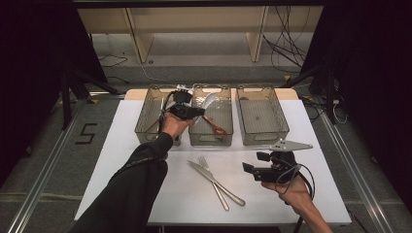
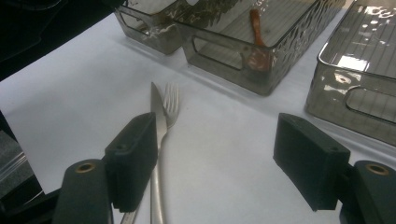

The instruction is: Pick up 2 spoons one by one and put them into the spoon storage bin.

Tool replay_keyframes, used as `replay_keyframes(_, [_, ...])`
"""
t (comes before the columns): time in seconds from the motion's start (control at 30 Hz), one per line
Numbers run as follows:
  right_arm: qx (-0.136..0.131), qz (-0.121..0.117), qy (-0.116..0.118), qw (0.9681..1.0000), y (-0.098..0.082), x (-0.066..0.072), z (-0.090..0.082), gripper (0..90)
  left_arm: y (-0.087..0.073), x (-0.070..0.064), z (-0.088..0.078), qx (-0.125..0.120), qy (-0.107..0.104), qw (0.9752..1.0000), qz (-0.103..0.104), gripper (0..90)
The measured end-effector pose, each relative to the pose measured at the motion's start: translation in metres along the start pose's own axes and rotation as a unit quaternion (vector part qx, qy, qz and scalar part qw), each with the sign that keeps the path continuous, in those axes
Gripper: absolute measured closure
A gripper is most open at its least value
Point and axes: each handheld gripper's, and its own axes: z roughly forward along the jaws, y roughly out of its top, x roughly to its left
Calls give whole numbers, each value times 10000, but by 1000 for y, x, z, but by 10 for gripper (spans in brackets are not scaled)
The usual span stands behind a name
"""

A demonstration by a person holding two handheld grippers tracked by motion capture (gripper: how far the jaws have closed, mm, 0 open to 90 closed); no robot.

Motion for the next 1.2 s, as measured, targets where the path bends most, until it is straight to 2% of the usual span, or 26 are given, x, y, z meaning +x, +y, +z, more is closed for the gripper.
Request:
replay_keyframes(0.2, [-7,0,13,10000,0,0,0,312,-3,-2,6,34,30,10000,-56,842])
replay_keyframes(0.3, [-5,0,11,10000,0,1,0,312,-5,2,11,164,-31,9997,-201,829])
replay_keyframes(0.37, [2,1,22,10000,0,1,0,312,-5,2,9,153,-137,9994,-262,731])
replay_keyframes(0.5, [22,5,15,10000,0,1,0,312,0,-4,1,125,-134,9996,-195,601])
replay_keyframes(0.67, [13,4,16,10000,0,1,0,312,0,-6,-22,7,-241,9997,-88,478])
replay_keyframes(0.83, [54,-7,31,10000,-1,1,1,307,-9,-5,-54,-168,-396,9991,8,361])
replay_keyframes(0.97, [99,-14,58,9999,0,2,2,304,-21,-6,-76,-275,-428,9984,237,277])
replay_keyframes(1.07, [110,-18,58,9999,1,4,4,304,-37,-8,-91,-314,-520,9975,349,235])
replay_keyframes(1.2, [155,-44,86,9998,1,6,8,303,-57,-7,-104,-362,-603,9968,373,205])
